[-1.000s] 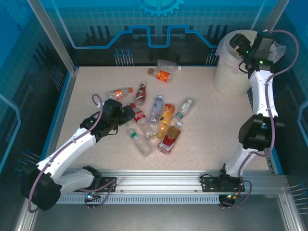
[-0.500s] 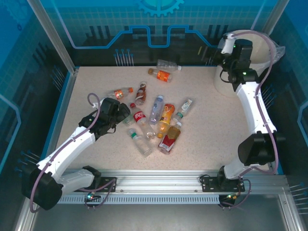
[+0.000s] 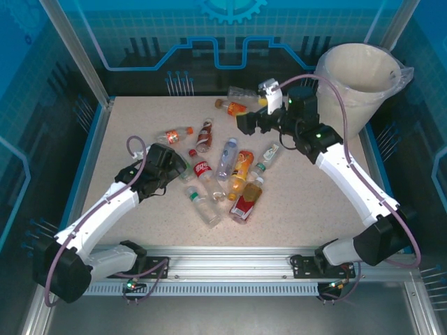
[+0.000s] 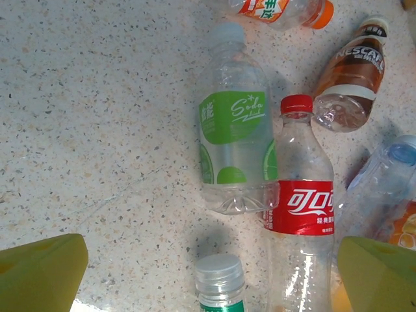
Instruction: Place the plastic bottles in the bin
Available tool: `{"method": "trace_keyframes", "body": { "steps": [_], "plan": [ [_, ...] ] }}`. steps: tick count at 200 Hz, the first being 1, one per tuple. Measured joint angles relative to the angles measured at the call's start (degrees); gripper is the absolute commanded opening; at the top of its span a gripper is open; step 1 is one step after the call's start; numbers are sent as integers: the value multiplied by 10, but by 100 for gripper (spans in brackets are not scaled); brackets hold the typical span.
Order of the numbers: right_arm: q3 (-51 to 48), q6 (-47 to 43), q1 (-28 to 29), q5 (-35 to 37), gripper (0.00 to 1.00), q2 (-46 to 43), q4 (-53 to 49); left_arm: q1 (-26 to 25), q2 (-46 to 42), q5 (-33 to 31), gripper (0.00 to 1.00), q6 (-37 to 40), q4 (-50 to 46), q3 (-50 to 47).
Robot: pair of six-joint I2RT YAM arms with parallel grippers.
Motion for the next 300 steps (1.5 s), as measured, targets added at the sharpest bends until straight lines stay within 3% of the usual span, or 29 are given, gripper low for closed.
{"method": "trace_keyframes", "body": {
  "steps": [73,136,181,240,300],
  "plan": [
    [-220,59,0,32,100,-69,15,1,64,31,99,50,-12,23],
    [-303,90,0,44,100,-205,5,3,193,37,99,102,-10,115],
    [-334,107,0,45,100,-265,2,50,265,32,98,100,14,138],
    [-378,109,0,42,100,-300,4,107,374,63,86,101,50,200],
    [-389,110,0,42,100,-299,7,120,395,100,71,106,84,202]
  ]
}}
